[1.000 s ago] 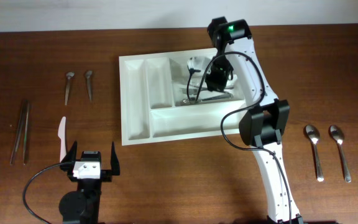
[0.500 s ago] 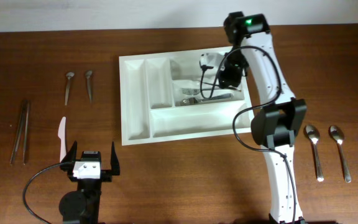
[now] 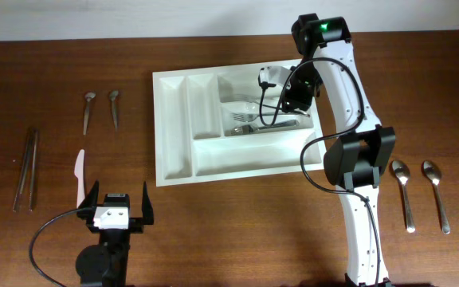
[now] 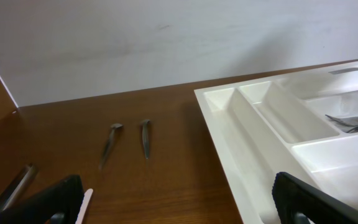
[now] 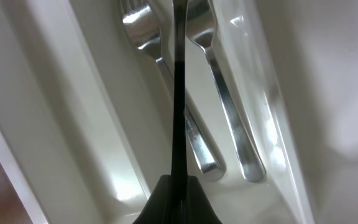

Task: Pack container
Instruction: 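Lower the fork into the compartment and open the right gripper, then move the right gripper right over the left silver spoon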

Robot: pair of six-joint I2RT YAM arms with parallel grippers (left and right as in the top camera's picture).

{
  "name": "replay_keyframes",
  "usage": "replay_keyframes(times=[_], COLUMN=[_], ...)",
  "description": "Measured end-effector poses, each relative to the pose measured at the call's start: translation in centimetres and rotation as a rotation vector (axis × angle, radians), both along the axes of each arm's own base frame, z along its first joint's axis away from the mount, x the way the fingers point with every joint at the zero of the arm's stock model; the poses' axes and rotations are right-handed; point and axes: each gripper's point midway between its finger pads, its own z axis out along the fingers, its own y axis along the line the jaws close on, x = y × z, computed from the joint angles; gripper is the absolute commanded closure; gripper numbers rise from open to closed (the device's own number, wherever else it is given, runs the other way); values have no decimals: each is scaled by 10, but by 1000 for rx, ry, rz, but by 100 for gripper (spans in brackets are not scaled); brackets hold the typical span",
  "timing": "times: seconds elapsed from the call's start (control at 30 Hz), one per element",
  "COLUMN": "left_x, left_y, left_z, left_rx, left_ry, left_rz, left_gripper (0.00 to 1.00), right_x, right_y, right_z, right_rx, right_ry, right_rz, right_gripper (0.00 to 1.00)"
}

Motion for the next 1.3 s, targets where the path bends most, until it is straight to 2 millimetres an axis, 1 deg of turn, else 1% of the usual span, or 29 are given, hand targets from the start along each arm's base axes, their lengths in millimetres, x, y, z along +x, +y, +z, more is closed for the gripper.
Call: replay_keyframes(times=[0.23, 0.3, 0.37, 0.4, 0.47, 0.53, 0.57, 0.63, 0.67, 0.7, 0.73, 0.77, 1.03, 1.1, 1.17, 1.23, 1.3], left_x=[0, 0, 0, 0, 0, 0, 0, 0, 0, 0, 0, 0, 0, 0, 0, 0, 0], left_y=[0, 0, 0, 0, 0, 0, 0, 0, 0, 0, 0, 0, 0, 0, 0, 0, 0], left_z=[0, 0, 0, 0, 0, 0, 0, 0, 0, 0, 0, 0, 0, 0, 0, 0, 0], left_rx=[0, 0, 0, 0, 0, 0, 0, 0, 0, 0, 0, 0, 0, 0, 0, 0, 0], left_ry=[0, 0, 0, 0, 0, 0, 0, 0, 0, 0, 0, 0, 0, 0, 0, 0, 0], left_rz=[0, 0, 0, 0, 0, 0, 0, 0, 0, 0, 0, 0, 0, 0, 0, 0, 0], left_gripper=[1, 1, 1, 1, 1, 1, 1, 1, 1, 1, 1, 1, 1, 1, 1, 1, 1], right_x=[0, 0, 0, 0, 0, 0, 0, 0, 0, 0, 0, 0, 1, 6, 15, 27, 40], right_y=[1, 1, 1, 1, 2, 2, 2, 2, 2, 2, 2, 2, -3, -5, -7, -9, -13], right_z=[0, 0, 0, 0, 0, 0, 0, 1, 1, 1, 1, 1, 0, 6, 19, 40, 70], right_rx=[6, 6, 7, 7, 10, 10, 11, 13, 13, 14, 14, 14, -18, -35, -46, -40, -19], right_ry=[0, 0, -2, -2, -1, -2, -2, -2, -1, 0, -1, 0, -7, -28, -77, -150, -242], right_rz=[3, 2, 9, 10, 8, 13, 12, 13, 11, 9, 9, 9, -4, -38, -89, -153, -250], right_gripper=[95, 89, 86, 83, 74, 72, 67, 61, 55, 48, 33, 1, 1, 1, 1, 1, 1])
